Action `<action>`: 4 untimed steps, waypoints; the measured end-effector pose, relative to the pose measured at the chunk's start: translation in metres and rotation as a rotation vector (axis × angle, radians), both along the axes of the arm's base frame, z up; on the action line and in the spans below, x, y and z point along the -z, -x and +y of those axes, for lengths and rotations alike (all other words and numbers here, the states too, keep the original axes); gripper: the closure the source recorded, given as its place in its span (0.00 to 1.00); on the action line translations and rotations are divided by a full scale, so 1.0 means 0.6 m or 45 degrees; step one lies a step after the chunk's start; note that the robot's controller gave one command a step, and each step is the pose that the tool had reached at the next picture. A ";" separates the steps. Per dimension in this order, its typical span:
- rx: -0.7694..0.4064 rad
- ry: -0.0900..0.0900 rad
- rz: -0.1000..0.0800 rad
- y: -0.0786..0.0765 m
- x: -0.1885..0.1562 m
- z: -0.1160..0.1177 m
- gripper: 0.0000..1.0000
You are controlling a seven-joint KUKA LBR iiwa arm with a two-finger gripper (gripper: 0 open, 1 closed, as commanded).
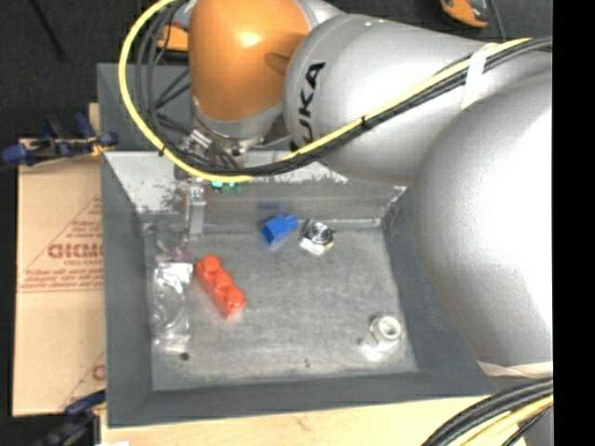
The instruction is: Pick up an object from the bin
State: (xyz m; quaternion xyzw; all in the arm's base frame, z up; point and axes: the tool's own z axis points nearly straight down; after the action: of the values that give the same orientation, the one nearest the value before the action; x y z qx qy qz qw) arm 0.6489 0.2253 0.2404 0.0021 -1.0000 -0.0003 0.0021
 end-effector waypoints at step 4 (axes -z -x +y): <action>0.469 -0.001 -0.011 0.112 0.282 -0.179 0.00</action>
Offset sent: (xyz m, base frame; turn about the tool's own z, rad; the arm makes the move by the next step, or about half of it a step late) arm -0.0399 -0.0807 -0.1704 0.2293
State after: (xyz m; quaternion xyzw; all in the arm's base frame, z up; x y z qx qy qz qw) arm 0.5820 0.1180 0.0712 -0.1810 -0.9835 -0.0012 -0.0022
